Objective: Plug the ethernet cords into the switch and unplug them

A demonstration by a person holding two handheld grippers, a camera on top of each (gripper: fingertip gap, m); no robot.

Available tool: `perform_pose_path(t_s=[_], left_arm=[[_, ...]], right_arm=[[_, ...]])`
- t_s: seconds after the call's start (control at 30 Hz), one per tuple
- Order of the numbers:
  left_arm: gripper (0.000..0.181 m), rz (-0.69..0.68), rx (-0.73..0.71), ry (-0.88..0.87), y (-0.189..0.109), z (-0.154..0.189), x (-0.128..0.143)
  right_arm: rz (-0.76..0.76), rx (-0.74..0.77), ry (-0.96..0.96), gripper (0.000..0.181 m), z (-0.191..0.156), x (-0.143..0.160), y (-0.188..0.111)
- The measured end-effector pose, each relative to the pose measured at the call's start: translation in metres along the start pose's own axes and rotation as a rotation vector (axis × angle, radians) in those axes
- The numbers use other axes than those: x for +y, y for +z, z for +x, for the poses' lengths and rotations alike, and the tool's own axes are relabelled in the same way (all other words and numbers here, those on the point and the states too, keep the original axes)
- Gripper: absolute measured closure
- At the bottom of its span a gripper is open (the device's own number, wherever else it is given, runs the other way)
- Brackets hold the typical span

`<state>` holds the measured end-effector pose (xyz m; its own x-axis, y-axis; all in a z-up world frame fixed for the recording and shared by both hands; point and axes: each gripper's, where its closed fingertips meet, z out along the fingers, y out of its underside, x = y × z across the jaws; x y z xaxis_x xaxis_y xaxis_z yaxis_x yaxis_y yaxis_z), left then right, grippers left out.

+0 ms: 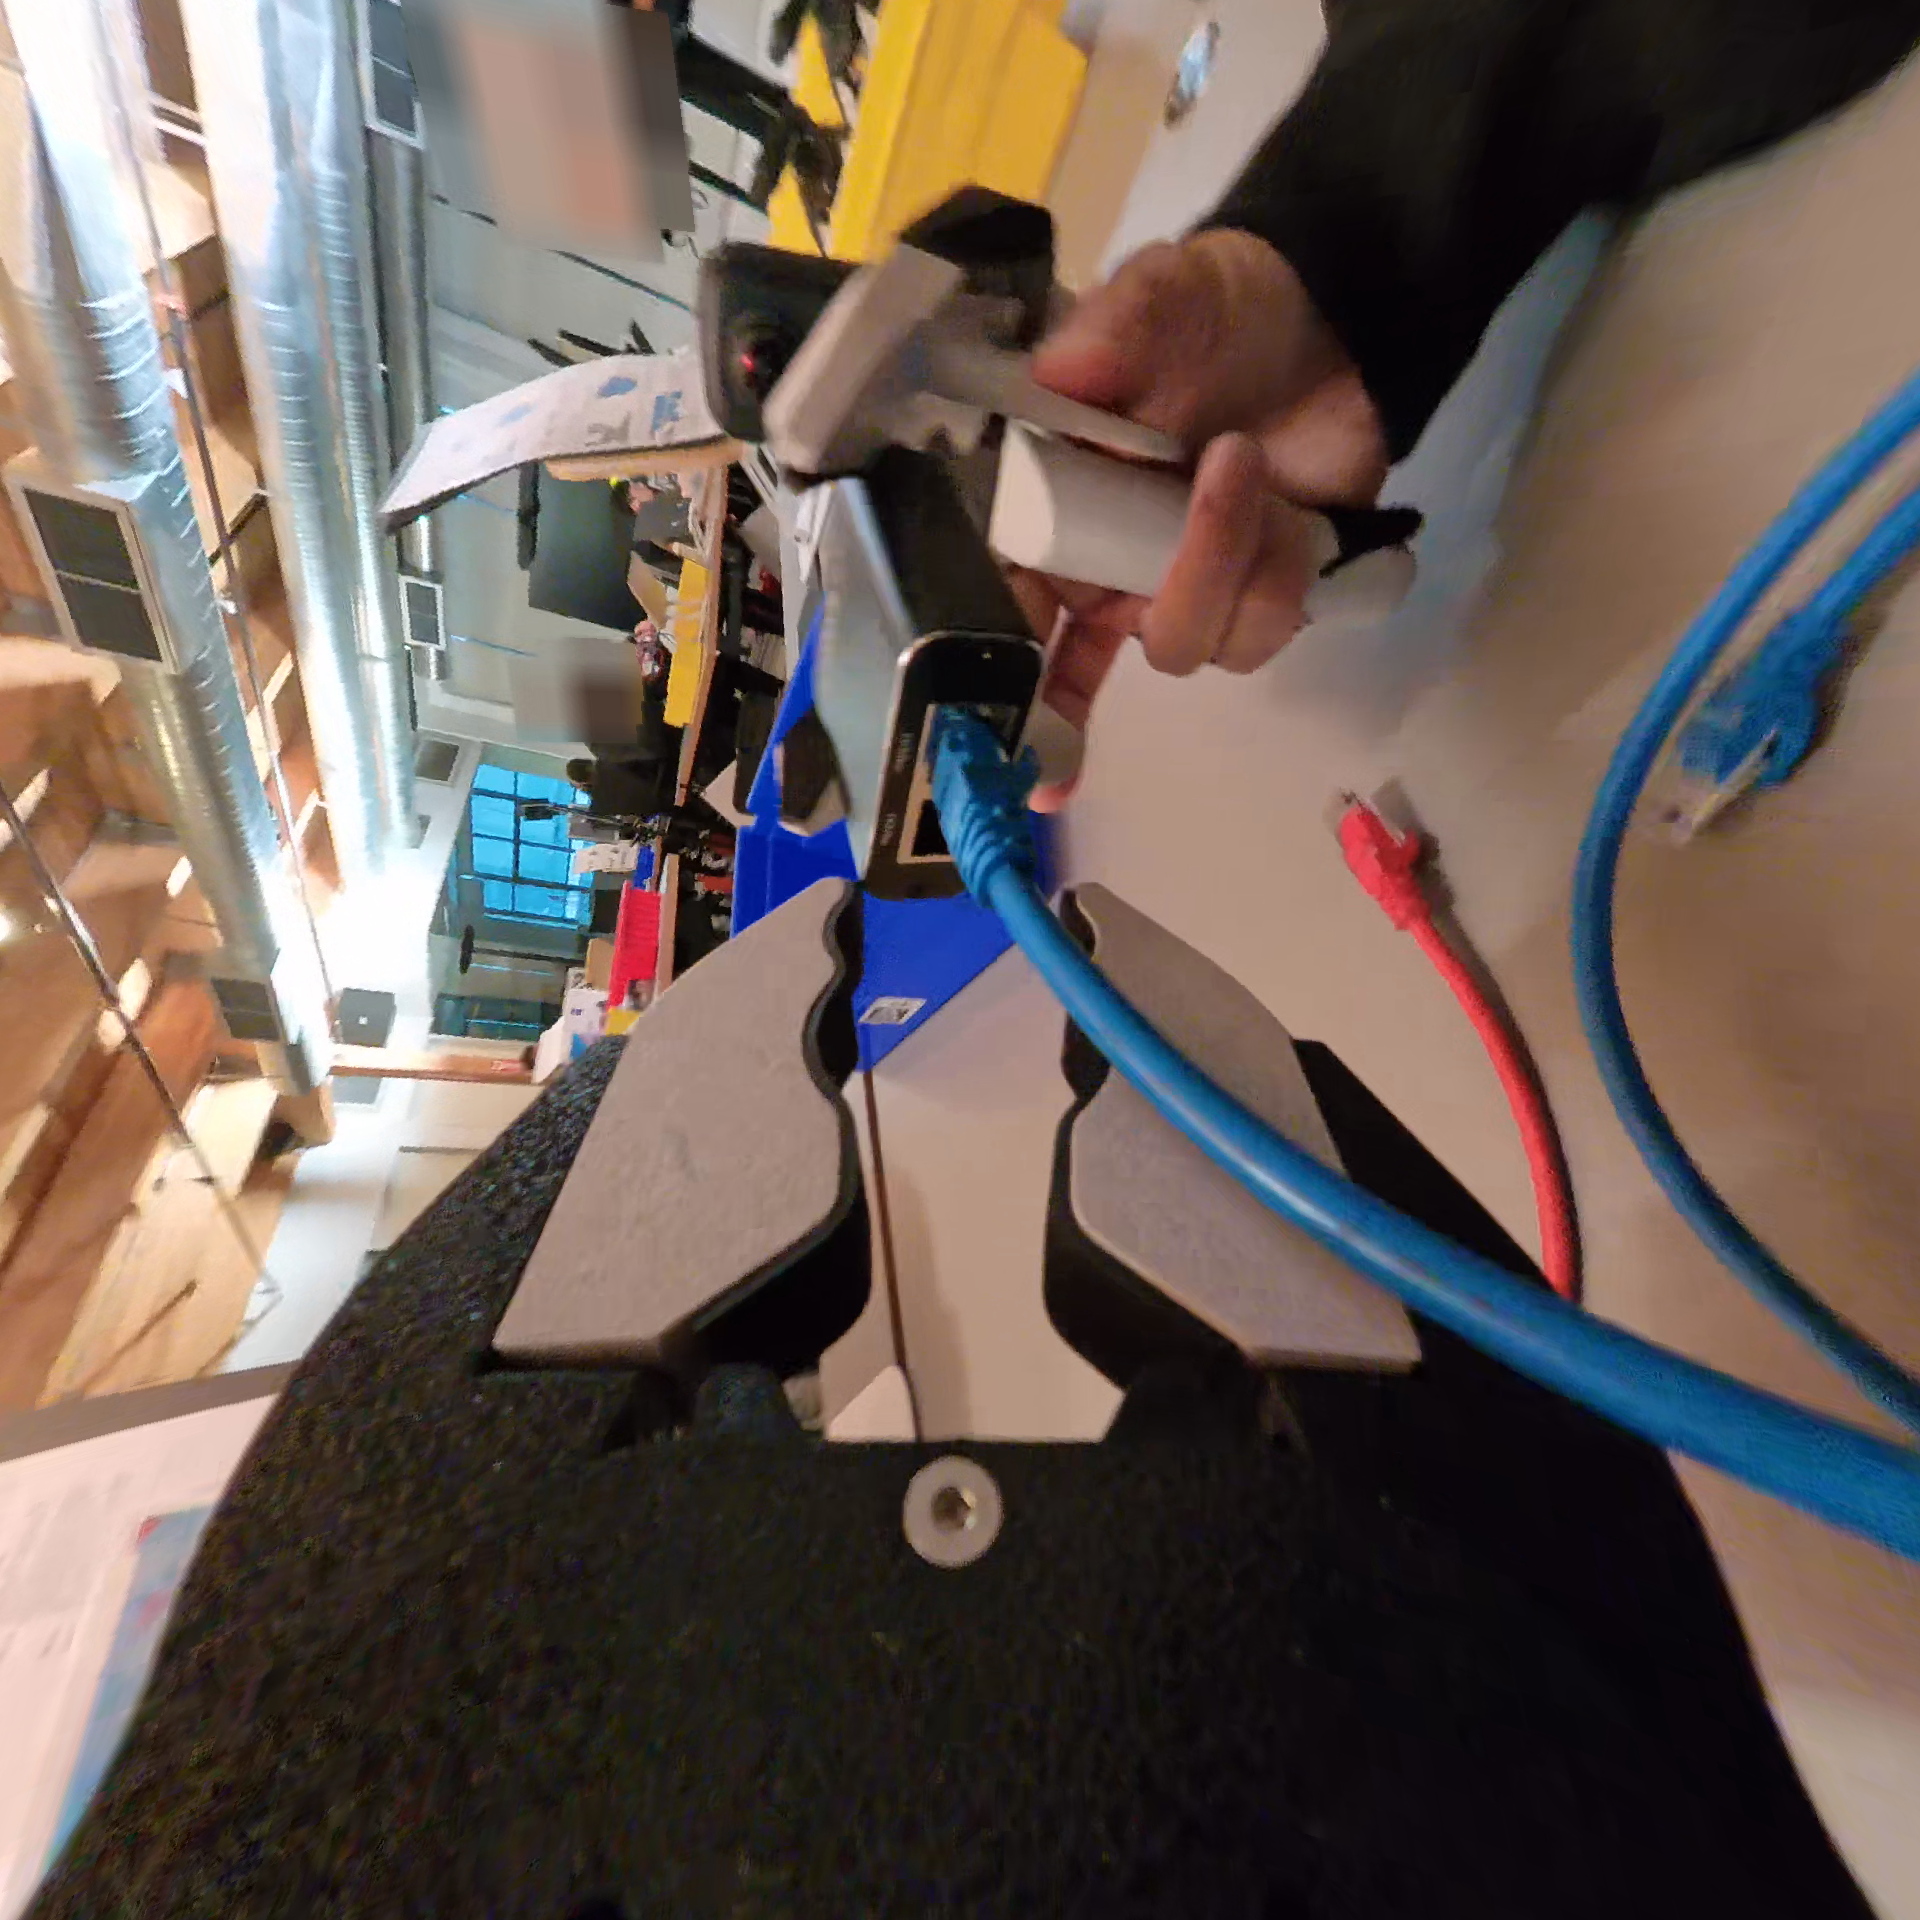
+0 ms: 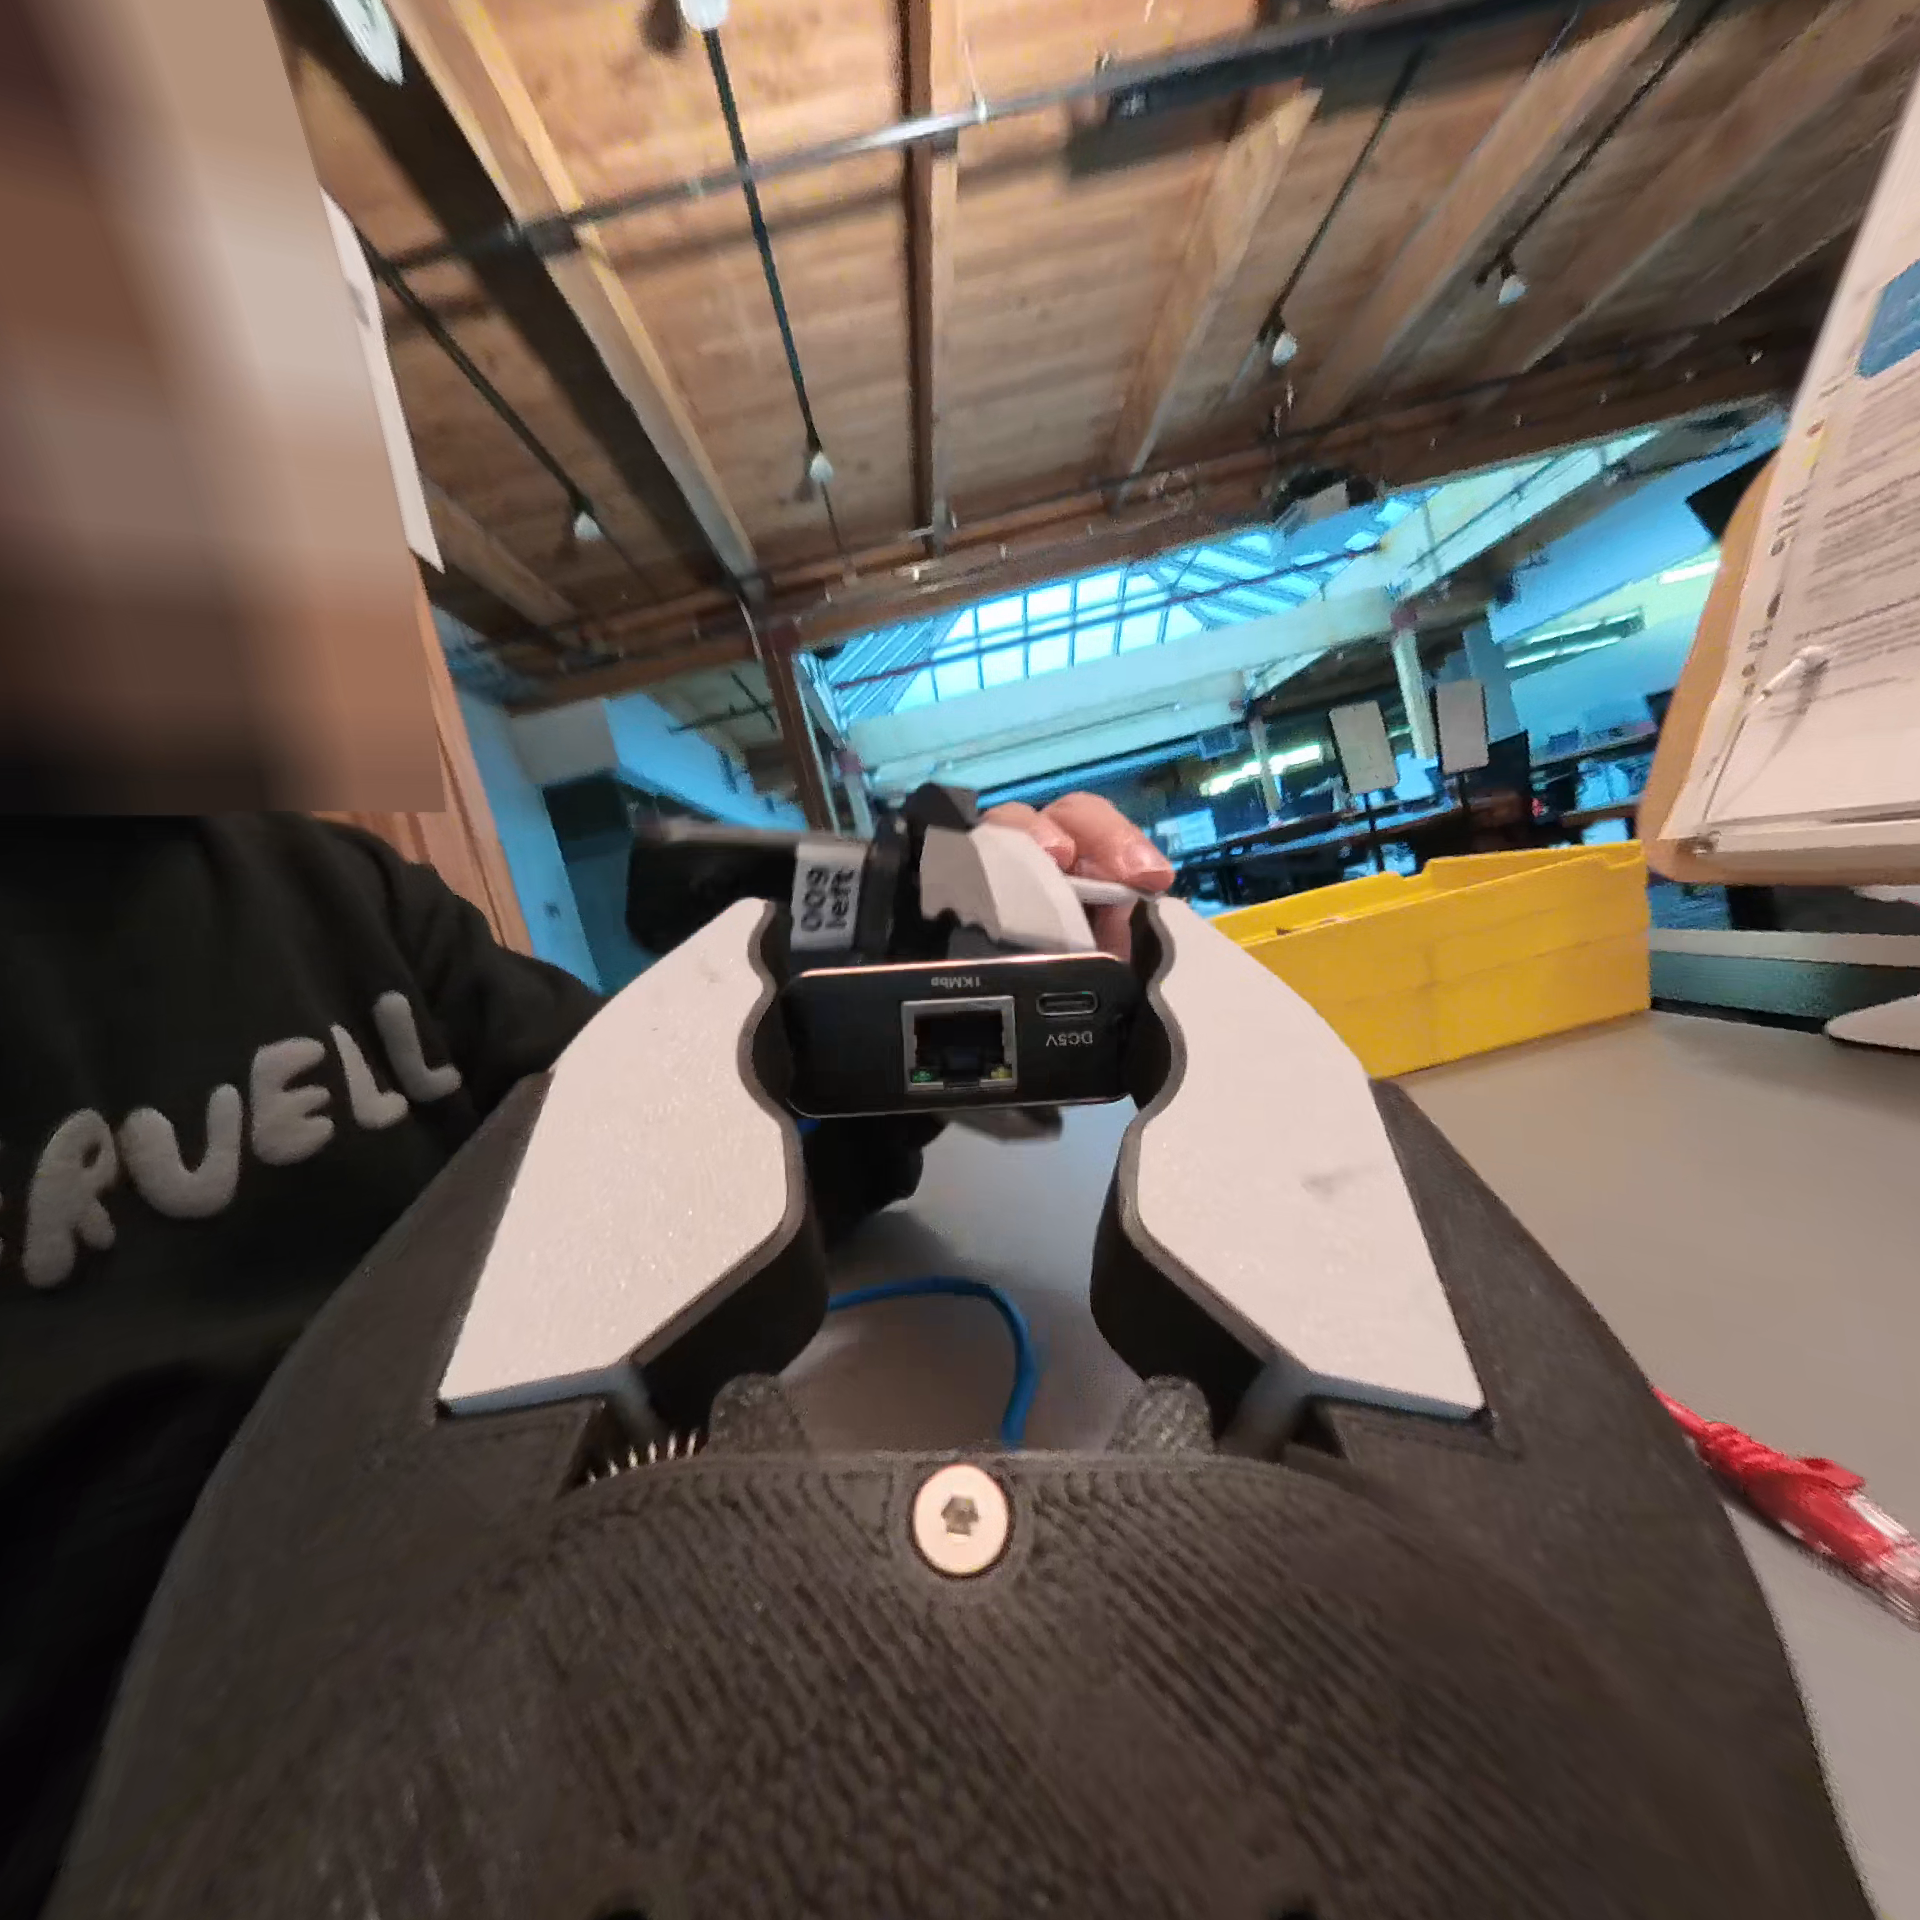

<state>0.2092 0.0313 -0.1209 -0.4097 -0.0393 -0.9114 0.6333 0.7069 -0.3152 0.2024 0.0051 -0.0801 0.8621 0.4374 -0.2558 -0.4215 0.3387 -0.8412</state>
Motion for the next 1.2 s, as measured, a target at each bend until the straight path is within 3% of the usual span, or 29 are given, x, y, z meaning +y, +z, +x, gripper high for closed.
perform_pose_path(t_s=[0.07, 0.1, 0.17, 0.27, 0.4, 0.5, 0.6, 0.8, 1.0, 1.2], left_arm=[[0.117, -0.012, -0.079, 0.059, 0.007, -0.003, -0.004], [0.123, -0.002, -0.129, 0.089, 0.010, -0.005, -0.009], [0.152, 0.002, -0.161, 0.130, 0.014, -0.004, -0.013], [0.158, 0.007, -0.136, 0.069, 0.011, -0.007, -0.009], [0.159, 0.041, -0.047, 0.055, -0.001, -0.007, -0.014], [0.158, 0.029, 0.059, 0.072, -0.006, 0.002, -0.015], [0.158, 0.007, 0.110, 0.123, -0.003, 0.012, -0.017], [0.158, 0.019, 0.089, 0.155, 0.000, 0.012, -0.018], [0.158, -0.011, 0.109, 0.173, -0.003, 0.013, -0.011], [0.153, 0.003, -0.015, 0.093, -0.003, -0.004, -0.002]], right_arm=[[-0.003, 0.005, 0.026, 0.118, 0.003, 0.001, -0.001], [-0.003, -0.003, 0.042, 0.118, 0.002, 0.003, 0.001], [0.036, -0.035, 0.062, 0.118, -0.002, 0.000, 0.003], [0.001, -0.030, 0.085, 0.118, 0.001, 0.004, -0.002], [-0.116, -0.086, 0.089, 0.117, -0.008, 0.023, 0.002], [-0.284, -0.108, 0.014, 0.093, -0.017, 0.050, 0.008], [-0.270, -0.127, 0.058, 0.098, -0.019, 0.052, 0.017], [-0.264, -0.115, 0.039, 0.100, -0.019, 0.052, 0.017], [-0.350, -0.092, 0.039, 0.101, -0.014, 0.063, 0.018], [-0.331, -0.015, -0.097, 0.102, -0.007, 0.056, 0.023]])
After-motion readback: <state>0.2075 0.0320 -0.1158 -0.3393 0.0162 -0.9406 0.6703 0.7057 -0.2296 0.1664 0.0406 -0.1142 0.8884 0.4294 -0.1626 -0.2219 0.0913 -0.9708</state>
